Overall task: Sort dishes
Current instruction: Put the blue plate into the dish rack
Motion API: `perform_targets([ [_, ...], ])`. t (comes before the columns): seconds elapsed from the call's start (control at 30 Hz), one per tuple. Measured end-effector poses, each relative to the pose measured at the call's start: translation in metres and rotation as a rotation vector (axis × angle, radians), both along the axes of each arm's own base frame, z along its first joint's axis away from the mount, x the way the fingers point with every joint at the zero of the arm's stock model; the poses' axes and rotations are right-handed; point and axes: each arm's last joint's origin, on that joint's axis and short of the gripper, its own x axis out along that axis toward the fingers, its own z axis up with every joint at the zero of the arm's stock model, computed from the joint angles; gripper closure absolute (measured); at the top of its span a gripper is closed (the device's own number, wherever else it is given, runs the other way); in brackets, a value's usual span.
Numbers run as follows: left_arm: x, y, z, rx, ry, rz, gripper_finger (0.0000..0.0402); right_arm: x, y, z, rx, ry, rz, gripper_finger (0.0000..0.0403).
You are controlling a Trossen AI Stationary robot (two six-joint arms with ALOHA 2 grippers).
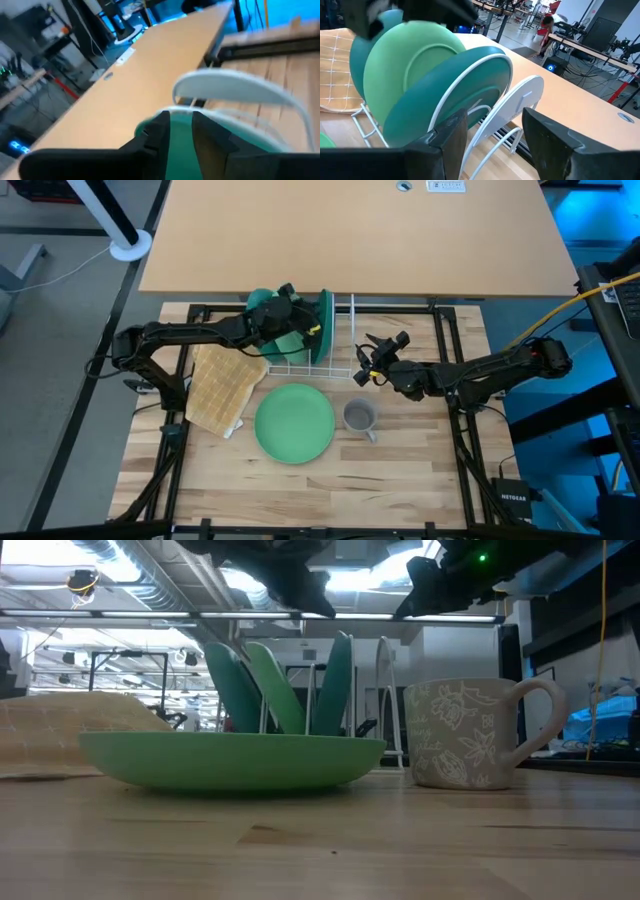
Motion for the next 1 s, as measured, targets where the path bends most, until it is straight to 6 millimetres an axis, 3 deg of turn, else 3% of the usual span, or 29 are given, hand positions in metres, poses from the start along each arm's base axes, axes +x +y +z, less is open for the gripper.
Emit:
perform_targets([
  [0.27,-0.004,0.016,0.005,-0.431,-0.293,-0.065,0.0329,0.000,0.000,0.000,0.000,0.002,0.000,0.0207],
  [0.5,-0.015,0.036,-0.005,-0.760,-0.354,-0.028,0.0329,0.000,0.000,-0.001,0.000,0.007,0.000,0.0207],
  [1.0,-0.012,0.040,-0.010,-0.884,-0.380,-0.061,0.0329,0.000,0.000,-0.001,0.023,-0.016,0.008,0.0207],
])
